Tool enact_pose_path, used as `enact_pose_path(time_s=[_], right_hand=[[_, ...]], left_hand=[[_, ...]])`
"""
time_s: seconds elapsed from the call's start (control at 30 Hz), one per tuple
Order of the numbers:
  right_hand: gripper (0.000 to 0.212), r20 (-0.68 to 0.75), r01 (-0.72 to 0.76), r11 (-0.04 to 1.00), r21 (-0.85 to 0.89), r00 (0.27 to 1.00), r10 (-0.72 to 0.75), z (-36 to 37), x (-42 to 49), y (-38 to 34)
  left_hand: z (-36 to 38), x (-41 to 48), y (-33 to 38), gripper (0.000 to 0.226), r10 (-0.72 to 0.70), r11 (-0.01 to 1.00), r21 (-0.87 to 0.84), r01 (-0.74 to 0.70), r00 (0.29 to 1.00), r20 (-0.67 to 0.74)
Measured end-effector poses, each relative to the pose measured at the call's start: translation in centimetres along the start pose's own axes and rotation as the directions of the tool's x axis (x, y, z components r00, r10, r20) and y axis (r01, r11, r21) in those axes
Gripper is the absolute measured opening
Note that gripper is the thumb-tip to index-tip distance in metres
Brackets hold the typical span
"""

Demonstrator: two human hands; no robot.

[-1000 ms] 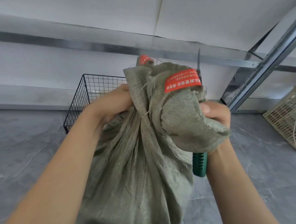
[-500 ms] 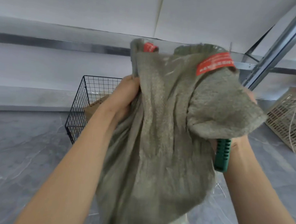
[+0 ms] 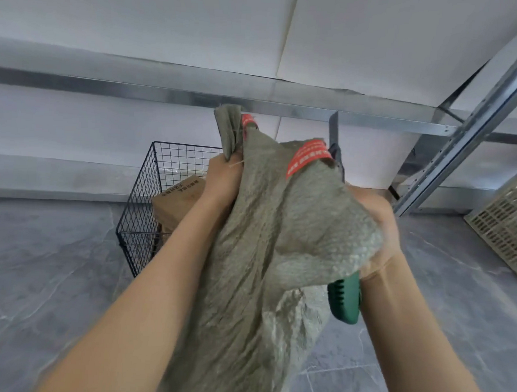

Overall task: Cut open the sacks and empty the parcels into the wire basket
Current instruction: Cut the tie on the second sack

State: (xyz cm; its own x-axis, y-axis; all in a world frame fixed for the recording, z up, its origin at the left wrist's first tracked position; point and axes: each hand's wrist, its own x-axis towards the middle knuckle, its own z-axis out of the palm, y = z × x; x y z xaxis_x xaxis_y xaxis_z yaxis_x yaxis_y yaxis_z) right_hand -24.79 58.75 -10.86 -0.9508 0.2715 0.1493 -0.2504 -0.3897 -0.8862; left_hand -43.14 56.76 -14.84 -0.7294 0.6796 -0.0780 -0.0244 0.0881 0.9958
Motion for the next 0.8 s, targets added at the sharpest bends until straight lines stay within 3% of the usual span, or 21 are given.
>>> enact_pose_path(time_s=[0.07,0.17,0.27,0.37,0.47,0.53,0.63,0.7,0.8], right_hand=[[0.025,0.028,-0.018,0.999,-0.049,0.999,0.020,-0.2,0.1,0.5],[0.023,0.001,-0.089,0.996,0.021,0.996,0.089,-1.0,0.7,1.4],[0.016,0.142,-0.135,0.973,0.188,0.984,0.110,-1.2,2.0,1.9],[0.015,0.113,-0.162,0.949,0.272,0.984,0.135,-1.4,3.2,2.7],[0.017,0.120,-0.185,0.924,0.336,0.981,0.153,-2.0,4.2,3.4],[0.019,0.110,-0.199,0.914,0.354,0.979,0.171,-2.4,4.8,3.6],[0.016,0.044,-0.190,0.916,0.354,0.981,0.186,-2.9,5.2,3.7],[0.016,0.018,-0.187,0.918,0.351,0.981,0.193,-3.2,5.4,3.6],[0.014,-0.054,-0.174,0.946,0.274,0.979,0.196,-3.5,5.5,3.0]], left_hand=[[0.4,0.4,-0.8,0.028,-0.011,1.000,0.010,0.011,1.000,-0.018],[0.8,0.7,-1.5,0.027,-0.031,0.999,-0.038,0.029,0.998,-0.056],[0.6,1.2,-1.6,0.009,-0.052,0.998,-0.043,0.049,0.995,-0.081],[-0.1,2.0,-2.0,0.034,-0.094,0.990,-0.106,0.090,0.995,-0.033],[-0.8,2.5,-1.4,0.017,-0.100,0.991,-0.084,0.102,0.995,0.030],[-1.3,2.7,-0.7,0.029,-0.103,0.994,-0.038,0.103,0.995,0.010],[-2.0,2.7,0.8,0.050,0.023,0.996,0.092,-0.010,0.990,-0.139],[-2.5,1.6,2.2,0.042,0.175,0.970,0.204,-0.129,0.958,-0.229],[-2.8,-0.4,4.2,0.010,0.275,0.926,0.293,-0.240,0.958,-0.085]])
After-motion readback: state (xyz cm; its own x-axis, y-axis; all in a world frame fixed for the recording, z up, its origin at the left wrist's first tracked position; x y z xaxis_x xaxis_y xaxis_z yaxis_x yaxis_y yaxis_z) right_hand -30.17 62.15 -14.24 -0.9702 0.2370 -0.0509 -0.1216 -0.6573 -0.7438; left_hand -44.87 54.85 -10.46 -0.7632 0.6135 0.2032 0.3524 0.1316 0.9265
